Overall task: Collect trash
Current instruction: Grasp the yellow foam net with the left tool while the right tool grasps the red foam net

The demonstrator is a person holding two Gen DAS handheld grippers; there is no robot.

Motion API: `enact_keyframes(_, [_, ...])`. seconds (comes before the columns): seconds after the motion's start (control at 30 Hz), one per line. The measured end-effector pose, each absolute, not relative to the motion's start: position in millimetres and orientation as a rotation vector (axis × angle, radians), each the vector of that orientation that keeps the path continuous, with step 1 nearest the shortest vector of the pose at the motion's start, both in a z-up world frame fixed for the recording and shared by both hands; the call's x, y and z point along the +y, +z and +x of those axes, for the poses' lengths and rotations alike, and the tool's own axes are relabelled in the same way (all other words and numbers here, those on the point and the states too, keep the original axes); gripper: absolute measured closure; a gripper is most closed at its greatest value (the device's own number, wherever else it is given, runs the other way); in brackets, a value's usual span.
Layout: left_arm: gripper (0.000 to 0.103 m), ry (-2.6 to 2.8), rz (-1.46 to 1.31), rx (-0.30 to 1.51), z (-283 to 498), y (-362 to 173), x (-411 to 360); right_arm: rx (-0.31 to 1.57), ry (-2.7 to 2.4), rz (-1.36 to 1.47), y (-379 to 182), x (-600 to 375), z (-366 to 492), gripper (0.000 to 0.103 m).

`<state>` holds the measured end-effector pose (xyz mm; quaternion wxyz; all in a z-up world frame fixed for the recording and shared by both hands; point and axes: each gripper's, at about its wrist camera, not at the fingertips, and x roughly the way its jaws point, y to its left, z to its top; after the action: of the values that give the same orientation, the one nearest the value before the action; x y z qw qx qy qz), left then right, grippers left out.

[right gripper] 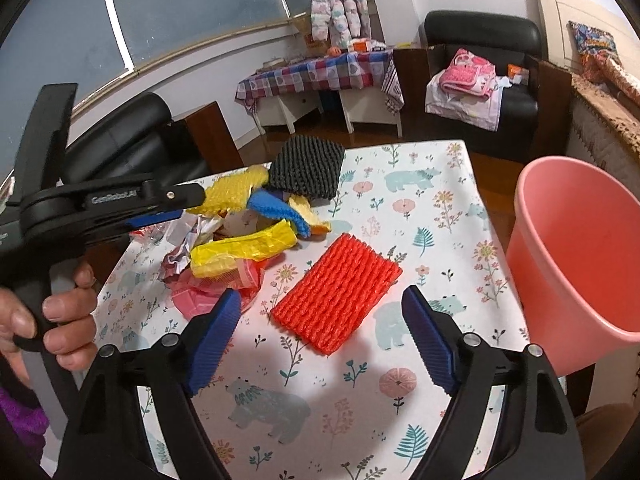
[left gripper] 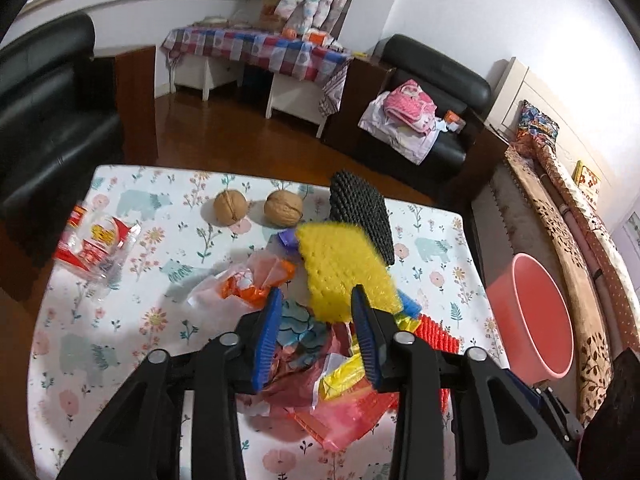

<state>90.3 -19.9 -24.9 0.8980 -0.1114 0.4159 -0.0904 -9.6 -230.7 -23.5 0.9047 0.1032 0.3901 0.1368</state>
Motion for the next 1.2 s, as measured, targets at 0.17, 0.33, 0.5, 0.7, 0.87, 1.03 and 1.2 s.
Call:
enact_keyframes(0.17, [0.103, -0.235, -0.212, 0.852, 88, -30, -21, 0.863, 0.299, 0.249, -34, -232, 0, 0.028])
enact_keyframes(0.33, [0.103, -0.253, -0.211, 0.836, 79, -30, -17, 0.904, 0.305, 0.257, -41, -230, 4, 0.035])
enact_keyframes(0.5, [0.103, -0.260, -0.221, 0.820, 69, -27, -11, 0.936, 0.307, 0.255, -47, -228, 7, 0.045])
enact_keyframes(0.7, [0.103, -0.260, -0.219, 0.803, 58, -22, -7, 0.992, 0.309, 0.277, -58, -230, 10, 0.065])
enact_keyframes(0.87, [0.103, -0.257, -0.242, 0.796, 57, -20, -3, 0.994, 0.309, 0.293, -59, -233, 12, 0.089])
enact_keyframes(1.03, [0.073, -0.247, -0.258, 0.774, 55, -13, 0, 0.967, 0.303, 0.285, -54, -236, 9, 0.094])
enact_keyframes(1.2, [0.069, -0.242, -0.273, 0.782, 61, -12, -2, 0.926, 0.295, 0.273, -45, -240, 6, 0.097])
